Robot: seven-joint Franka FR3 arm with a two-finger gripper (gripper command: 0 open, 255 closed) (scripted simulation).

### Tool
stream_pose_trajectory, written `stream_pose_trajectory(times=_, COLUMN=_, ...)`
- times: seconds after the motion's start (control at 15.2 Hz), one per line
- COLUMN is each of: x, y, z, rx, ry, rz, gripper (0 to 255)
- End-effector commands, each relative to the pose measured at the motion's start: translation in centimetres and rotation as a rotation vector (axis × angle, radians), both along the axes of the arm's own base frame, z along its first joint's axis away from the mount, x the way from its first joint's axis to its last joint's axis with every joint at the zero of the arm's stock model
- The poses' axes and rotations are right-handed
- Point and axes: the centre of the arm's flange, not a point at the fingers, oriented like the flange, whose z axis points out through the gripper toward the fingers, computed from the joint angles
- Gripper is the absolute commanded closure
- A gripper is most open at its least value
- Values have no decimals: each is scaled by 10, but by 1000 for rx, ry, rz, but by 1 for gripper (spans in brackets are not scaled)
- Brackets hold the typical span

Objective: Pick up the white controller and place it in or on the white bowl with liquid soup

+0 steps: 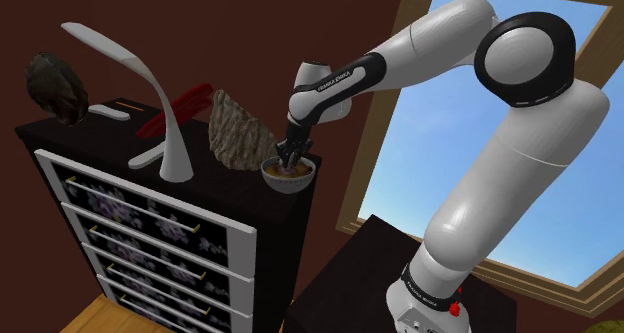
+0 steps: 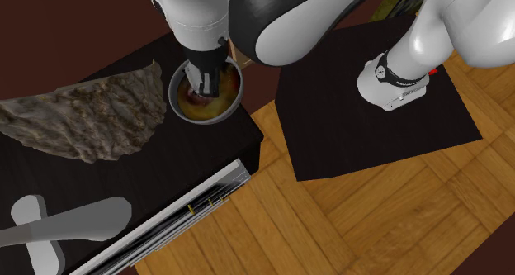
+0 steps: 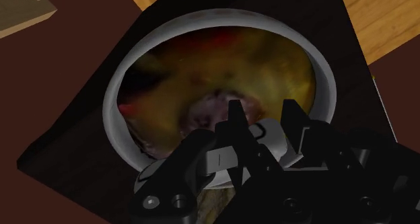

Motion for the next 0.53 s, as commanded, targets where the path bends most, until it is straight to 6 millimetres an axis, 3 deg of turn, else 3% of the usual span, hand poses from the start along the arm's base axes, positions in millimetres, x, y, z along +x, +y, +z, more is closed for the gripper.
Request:
stream_pose_trajectory(times=0.0, x=0, y=0, z=-1, rx=0, ry=-1, rz=0, gripper=255)
stream_pose_trajectory(times=0.26, x=0, y=0, z=-1, rx=0, ry=-1, rz=0, gripper=255)
stream_pose_trajectory(times=0.33, x=0, y=0, z=-1, rx=0, ry=-1, rz=0, gripper=0)
stream_pose_trajectory(times=0.46, x=0, y=0, z=-1, rx=0, ry=-1, rz=0, gripper=0)
